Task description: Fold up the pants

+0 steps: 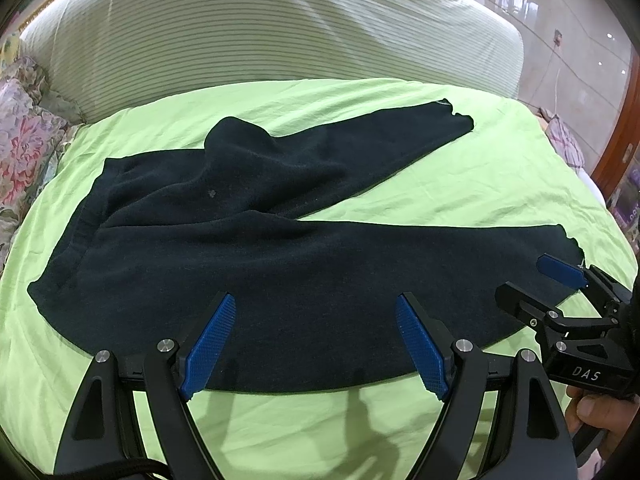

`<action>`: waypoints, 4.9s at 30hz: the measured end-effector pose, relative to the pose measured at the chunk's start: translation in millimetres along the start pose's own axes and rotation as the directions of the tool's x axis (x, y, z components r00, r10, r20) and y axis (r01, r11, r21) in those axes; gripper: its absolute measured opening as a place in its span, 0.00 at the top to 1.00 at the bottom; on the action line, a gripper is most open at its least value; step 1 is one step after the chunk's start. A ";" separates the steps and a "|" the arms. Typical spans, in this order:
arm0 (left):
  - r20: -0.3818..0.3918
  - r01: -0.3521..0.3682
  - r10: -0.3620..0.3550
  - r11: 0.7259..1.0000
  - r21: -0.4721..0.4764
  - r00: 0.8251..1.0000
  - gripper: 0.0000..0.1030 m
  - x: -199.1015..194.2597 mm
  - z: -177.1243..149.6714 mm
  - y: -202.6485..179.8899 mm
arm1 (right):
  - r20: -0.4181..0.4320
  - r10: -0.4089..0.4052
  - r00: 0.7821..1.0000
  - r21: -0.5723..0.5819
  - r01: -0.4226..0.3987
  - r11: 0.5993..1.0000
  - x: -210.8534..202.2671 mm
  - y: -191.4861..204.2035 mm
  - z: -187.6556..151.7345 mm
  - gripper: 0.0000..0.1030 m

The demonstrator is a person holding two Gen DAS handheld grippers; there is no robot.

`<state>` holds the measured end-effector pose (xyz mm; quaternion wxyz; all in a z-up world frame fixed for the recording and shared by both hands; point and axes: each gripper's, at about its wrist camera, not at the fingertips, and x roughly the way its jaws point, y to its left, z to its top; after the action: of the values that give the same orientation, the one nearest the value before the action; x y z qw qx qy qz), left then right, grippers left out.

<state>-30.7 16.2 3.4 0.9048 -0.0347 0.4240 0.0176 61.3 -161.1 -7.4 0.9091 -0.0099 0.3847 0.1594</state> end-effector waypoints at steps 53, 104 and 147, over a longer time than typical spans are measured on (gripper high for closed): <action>-0.086 0.030 -0.031 0.999 -0.012 0.996 0.20 41.4 45.9 2.8 | 0.046 0.021 0.999 0.056 -0.023 0.998 11.2 -30.3 49.3 0.12; -0.448 0.365 -0.254 0.913 0.180 0.857 0.87 270.3 232.7 -10.7 | -0.175 0.113 0.978 0.122 -0.092 0.988 227.5 -202.5 274.3 0.92; -0.420 0.531 -0.394 0.797 0.286 0.817 0.93 47.9 53.6 -56.1 | -0.164 0.153 0.975 0.258 -0.107 0.960 -11.4 -222.5 31.9 0.93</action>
<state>44.4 -35.4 3.4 0.7817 0.0397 0.5461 -0.2986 142.3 -371.0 -0.2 0.8517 0.1146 0.4830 0.1680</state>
